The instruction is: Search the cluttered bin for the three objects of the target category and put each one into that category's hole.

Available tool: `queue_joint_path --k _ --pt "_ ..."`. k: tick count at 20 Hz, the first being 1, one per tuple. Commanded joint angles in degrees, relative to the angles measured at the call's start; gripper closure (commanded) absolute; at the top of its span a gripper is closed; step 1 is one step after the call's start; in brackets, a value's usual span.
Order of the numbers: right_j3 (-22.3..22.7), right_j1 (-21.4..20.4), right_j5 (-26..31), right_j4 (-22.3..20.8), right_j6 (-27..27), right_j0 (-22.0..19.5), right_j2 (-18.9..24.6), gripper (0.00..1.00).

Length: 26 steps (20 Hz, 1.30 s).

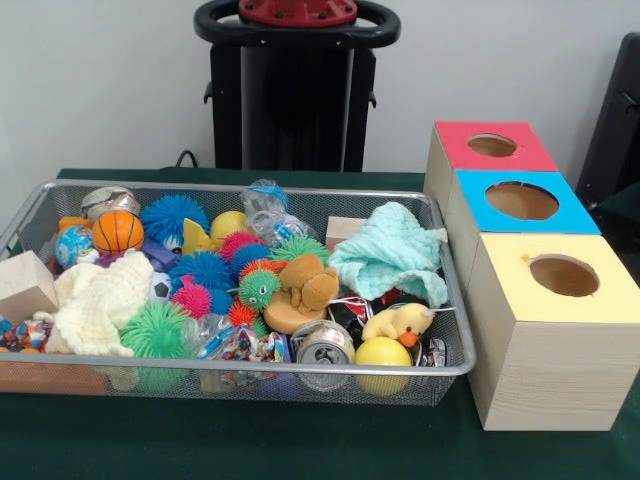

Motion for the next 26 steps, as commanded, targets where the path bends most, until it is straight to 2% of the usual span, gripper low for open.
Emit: queue_joint_path --k 1,10,12,13,16,17,25,26 --pt "-1.33 0.28 1.64 -2.31 -0.47 -0.42 1.64 0.00" --pt "-1.17 1.59 -4.90 -3.15 0.80 -0.51 2.73 0.00" --pt "-1.40 3.49 -6.43 -4.12 1.93 -0.65 3.06 0.00" --pt "-2.17 3.04 -5.23 -3.85 1.84 -0.36 3.12 0.00" --pt "-1.68 4.34 -8.60 -2.71 1.77 -1.18 3.96 0.00" --pt "-2.25 3.96 -8.04 -2.59 1.75 -0.98 3.93 0.00" --pt "-5.36 9.85 -15.46 -3.72 2.55 -3.01 6.43 0.00" --pt "-6.52 10.71 -14.85 -4.42 2.84 -2.52 6.01 0.00"
